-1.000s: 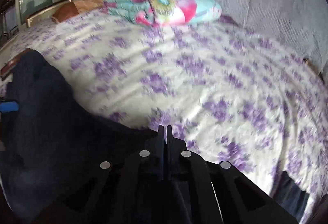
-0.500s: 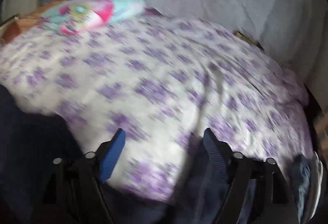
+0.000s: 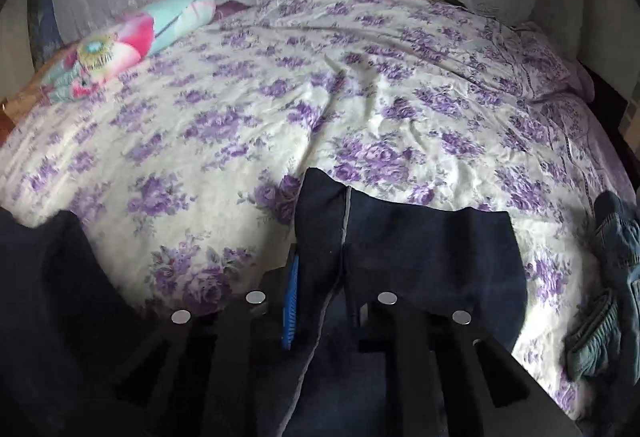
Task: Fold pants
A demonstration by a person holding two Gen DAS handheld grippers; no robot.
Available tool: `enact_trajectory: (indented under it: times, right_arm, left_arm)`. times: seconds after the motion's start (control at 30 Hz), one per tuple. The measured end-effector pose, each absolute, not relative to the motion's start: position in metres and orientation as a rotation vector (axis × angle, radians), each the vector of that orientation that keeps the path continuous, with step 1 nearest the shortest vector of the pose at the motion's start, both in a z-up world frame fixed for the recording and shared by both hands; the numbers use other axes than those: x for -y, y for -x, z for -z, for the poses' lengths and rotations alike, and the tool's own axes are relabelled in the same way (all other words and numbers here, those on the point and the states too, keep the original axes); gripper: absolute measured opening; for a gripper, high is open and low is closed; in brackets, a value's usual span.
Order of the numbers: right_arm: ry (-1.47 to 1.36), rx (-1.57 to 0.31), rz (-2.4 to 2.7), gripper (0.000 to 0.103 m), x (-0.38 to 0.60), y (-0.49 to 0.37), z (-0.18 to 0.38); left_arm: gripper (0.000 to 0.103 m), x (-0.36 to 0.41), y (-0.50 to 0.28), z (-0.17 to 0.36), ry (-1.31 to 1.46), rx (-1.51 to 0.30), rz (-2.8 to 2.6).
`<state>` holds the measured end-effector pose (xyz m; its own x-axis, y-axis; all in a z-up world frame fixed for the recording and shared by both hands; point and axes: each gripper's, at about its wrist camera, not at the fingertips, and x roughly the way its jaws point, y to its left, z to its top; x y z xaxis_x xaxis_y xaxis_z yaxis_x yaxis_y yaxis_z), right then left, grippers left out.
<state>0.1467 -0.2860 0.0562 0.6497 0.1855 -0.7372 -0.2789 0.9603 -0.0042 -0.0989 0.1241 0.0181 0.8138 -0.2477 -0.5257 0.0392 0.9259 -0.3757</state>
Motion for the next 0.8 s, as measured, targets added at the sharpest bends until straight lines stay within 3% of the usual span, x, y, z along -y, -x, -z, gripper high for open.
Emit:
enact_trajectory:
  times: [0.3,0.57,0.63,0.67,0.7,0.8]
  right_arm:
    - [-0.383,-0.587,-0.225,0.020,0.483,0.011,-0.133]
    - [-0.610,-0.736,-0.041,0.015,0.574,0.078,-0.047]
    - [-0.638,-0.724,-0.078,0.029,0.573,0.076,-0.052]
    - [-0.648,-0.720,-0.106,0.051,0.570,0.074,-0.055]
    - [-0.642,-0.716,-0.134,0.061,0.564,0.071,-0.059]
    - [-0.530,-0.769,-0.108,0.062,0.543,0.061,-0.066]
  left_arm:
    - [0.098,-0.122,0.099,-0.018,0.348,-0.606,0.161]
    - [0.098,-0.116,0.096,-0.017,0.308,-0.629,0.139]
    - [0.098,-0.116,0.095,-0.018,0.304,-0.631,0.137]
    - [0.098,-0.116,0.096,-0.018,0.304,-0.631,0.136]
    - [0.098,-0.116,0.096,-0.018,0.305,-0.630,0.134]
    - [0.098,-0.116,0.097,-0.018,0.305,-0.627,0.130]
